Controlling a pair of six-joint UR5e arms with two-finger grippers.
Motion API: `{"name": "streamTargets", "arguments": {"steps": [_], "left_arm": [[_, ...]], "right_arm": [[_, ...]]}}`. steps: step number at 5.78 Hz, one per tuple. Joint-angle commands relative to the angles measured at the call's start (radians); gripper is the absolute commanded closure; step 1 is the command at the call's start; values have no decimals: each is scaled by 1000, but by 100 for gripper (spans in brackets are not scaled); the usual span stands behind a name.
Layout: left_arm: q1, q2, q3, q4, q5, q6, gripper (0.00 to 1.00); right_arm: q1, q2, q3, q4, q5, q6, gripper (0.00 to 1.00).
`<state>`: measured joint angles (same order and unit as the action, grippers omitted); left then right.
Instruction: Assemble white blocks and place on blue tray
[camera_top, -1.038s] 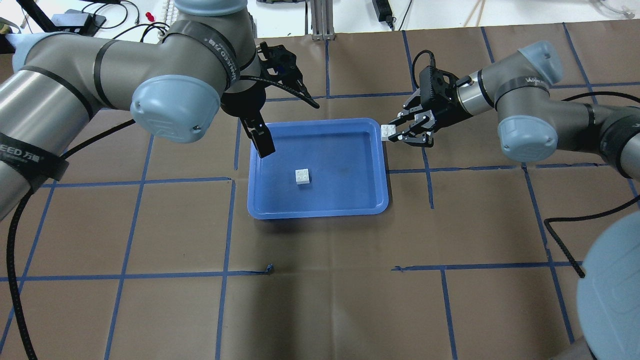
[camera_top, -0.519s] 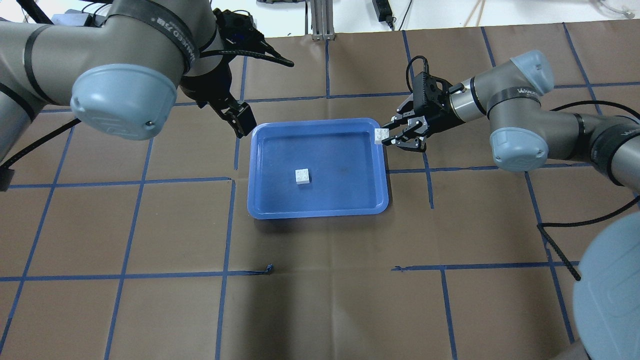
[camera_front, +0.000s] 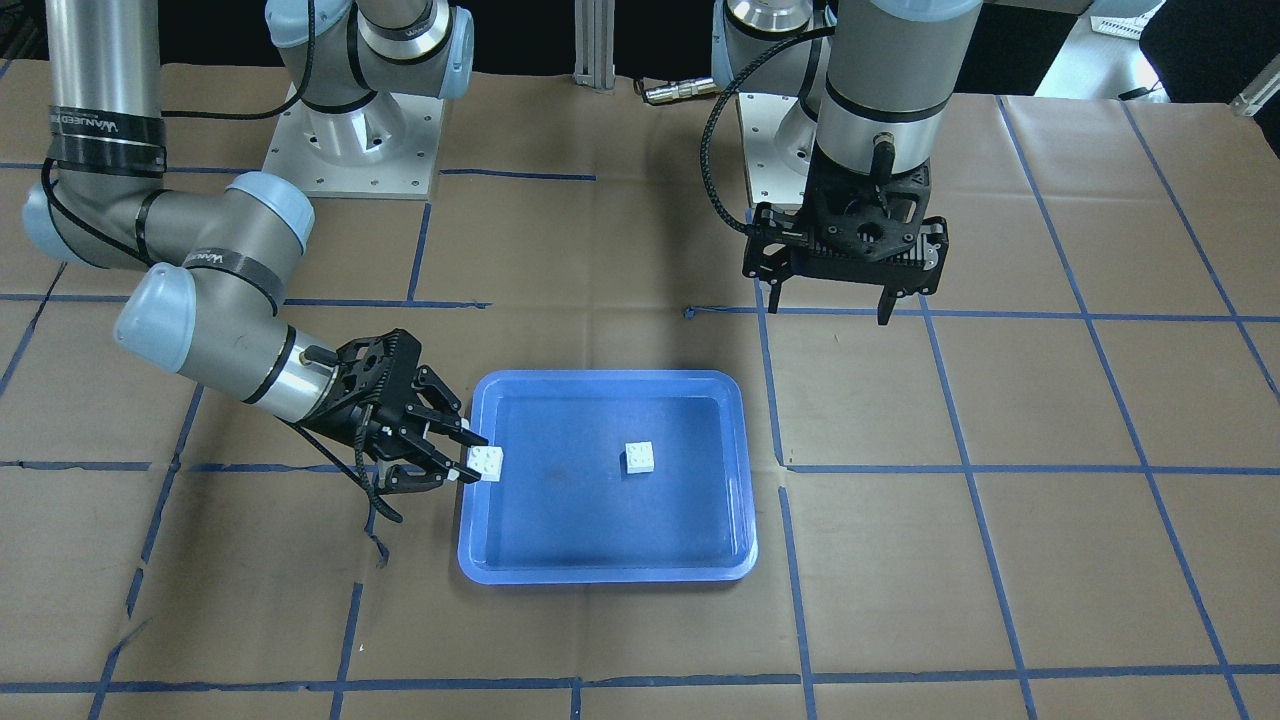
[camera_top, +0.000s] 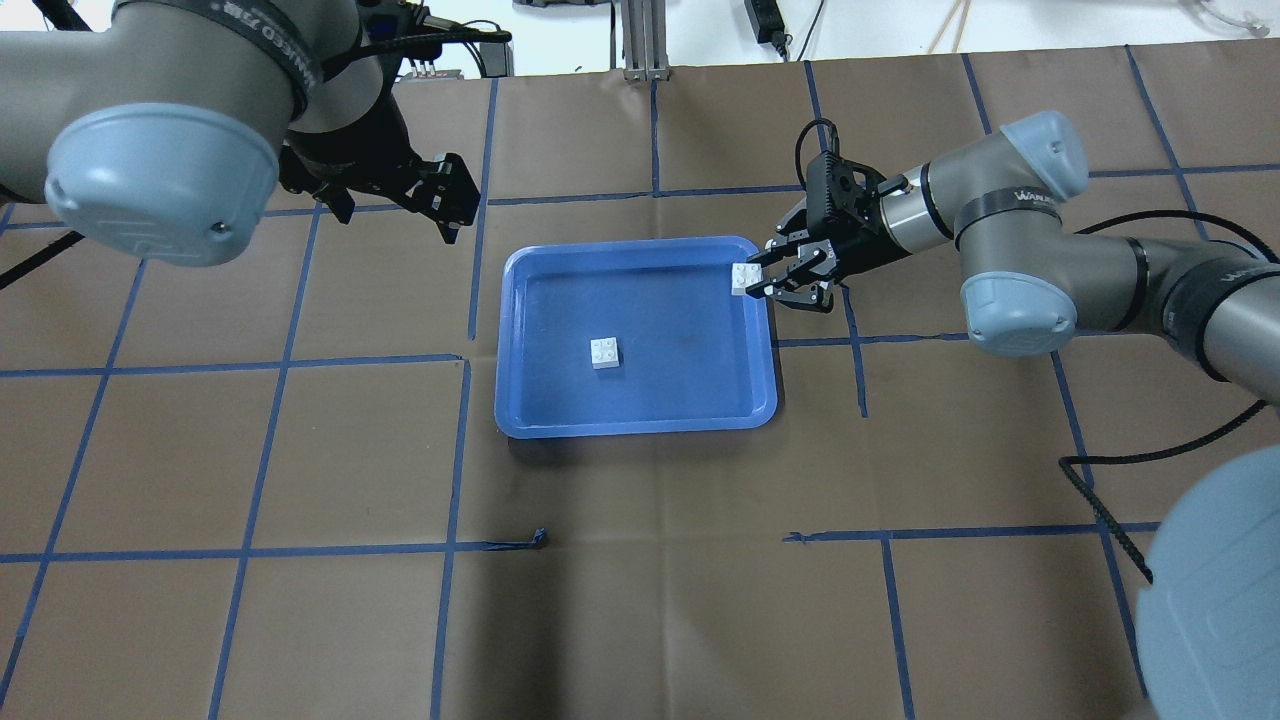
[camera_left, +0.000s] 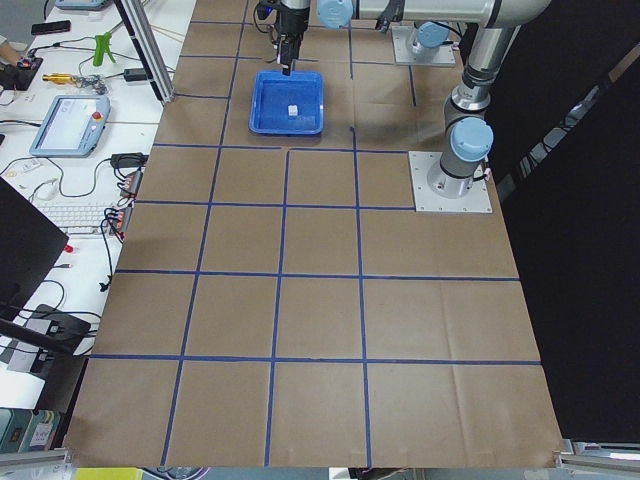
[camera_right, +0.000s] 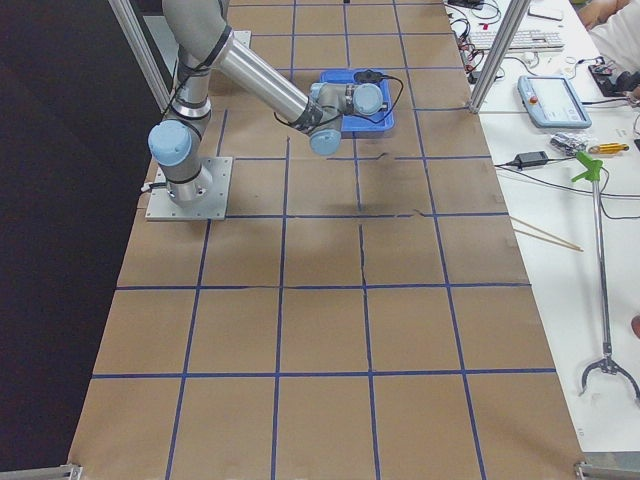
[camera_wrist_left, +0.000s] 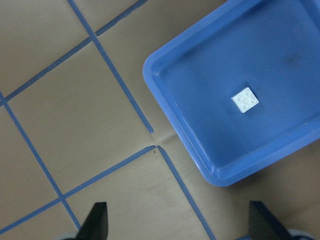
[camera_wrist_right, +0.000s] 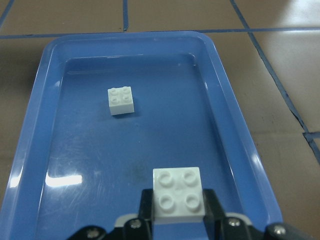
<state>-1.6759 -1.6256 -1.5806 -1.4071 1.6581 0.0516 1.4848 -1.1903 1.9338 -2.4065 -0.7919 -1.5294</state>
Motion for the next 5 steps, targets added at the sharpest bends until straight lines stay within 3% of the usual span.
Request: {"name": "streamTargets", "arguments": {"steps": [1,3,5], "left_arm": [[13,26,4,-23,-41,-45,0],[12,59,-28,-50,26,-45,0],[12,67,-27,-56,16,-45,0]], "right_arm": [[107,67,1,-220,-7,193,70],[153,141,1,-305,-10,206,70],[189,185,4,-328,-15,204,70]]}}
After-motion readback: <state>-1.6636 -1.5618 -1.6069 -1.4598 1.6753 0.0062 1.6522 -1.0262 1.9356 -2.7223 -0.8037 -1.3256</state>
